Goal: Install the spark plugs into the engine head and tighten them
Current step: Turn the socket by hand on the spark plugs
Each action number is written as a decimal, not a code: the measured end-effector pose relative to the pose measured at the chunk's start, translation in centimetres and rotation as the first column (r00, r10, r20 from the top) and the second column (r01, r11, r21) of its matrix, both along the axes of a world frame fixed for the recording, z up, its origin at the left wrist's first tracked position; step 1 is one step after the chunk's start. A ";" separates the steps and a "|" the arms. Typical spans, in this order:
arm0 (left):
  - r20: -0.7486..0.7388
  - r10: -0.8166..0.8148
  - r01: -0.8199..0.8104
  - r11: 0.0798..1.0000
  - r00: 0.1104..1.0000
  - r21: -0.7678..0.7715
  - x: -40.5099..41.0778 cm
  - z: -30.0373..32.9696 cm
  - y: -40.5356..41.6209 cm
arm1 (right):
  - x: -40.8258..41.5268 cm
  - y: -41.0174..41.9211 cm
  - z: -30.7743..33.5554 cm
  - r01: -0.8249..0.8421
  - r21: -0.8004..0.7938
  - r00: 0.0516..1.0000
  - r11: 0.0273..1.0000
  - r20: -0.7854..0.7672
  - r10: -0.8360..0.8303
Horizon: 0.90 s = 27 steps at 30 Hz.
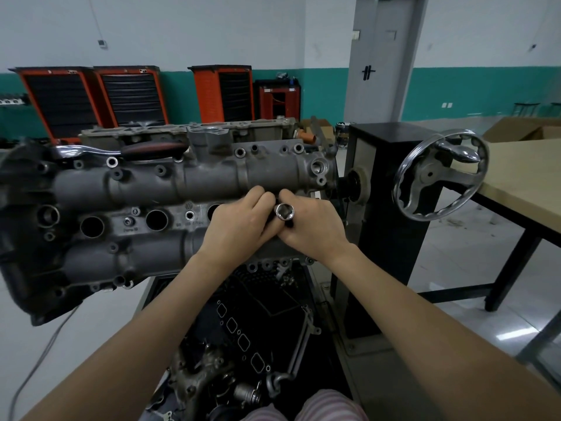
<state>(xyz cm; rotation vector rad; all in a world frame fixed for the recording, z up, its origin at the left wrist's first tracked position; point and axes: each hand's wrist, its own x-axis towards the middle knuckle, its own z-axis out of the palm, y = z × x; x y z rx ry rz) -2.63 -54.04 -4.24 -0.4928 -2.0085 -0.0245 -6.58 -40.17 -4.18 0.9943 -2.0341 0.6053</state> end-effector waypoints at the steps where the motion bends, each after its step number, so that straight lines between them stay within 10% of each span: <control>1: 0.000 -0.006 0.006 1.000 1.000 0.018 0.0 0.0 0.0 | 0.0 0.0 0.0 -0.013 0.002 1.000 1.000 -0.003 0.013; 27: 0.030 -0.023 0.020 0.995 0.999 0.097 0.1 0.2 0.0 | 0.2 0.3 0.0 -0.061 0.005 0.998 0.998 0.019 0.061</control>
